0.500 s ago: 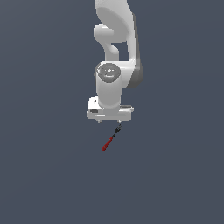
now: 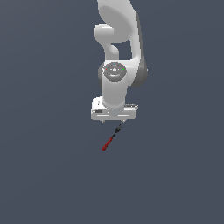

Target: Pick up the object and move it to a goal position.

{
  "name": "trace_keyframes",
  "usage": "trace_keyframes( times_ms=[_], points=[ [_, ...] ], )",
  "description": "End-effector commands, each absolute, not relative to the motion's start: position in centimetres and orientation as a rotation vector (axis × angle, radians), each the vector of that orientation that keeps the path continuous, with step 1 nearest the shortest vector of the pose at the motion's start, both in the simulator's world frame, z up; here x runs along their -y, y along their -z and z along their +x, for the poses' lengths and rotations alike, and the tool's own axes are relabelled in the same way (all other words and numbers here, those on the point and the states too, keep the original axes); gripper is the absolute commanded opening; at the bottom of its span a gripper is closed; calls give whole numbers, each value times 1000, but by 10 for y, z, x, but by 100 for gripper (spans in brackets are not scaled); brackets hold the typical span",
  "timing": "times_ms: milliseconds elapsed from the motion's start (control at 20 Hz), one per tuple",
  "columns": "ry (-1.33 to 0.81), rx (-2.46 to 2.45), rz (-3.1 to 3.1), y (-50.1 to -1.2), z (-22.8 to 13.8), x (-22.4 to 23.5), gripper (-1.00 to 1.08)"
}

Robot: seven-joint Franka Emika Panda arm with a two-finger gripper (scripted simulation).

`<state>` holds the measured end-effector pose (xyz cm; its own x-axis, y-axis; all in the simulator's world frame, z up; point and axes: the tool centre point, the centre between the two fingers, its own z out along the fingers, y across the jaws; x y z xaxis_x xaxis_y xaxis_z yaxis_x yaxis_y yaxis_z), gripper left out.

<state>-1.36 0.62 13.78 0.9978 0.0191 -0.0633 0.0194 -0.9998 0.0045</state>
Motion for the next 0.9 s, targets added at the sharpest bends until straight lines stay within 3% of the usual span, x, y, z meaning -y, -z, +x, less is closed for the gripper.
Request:
trace_keyframes(
  times_ms=[0,850],
  points=[
    [101,-55,3137,-139,-14,-10,100],
    [76,219,3134,-117,-7,-10,100]
  ],
)
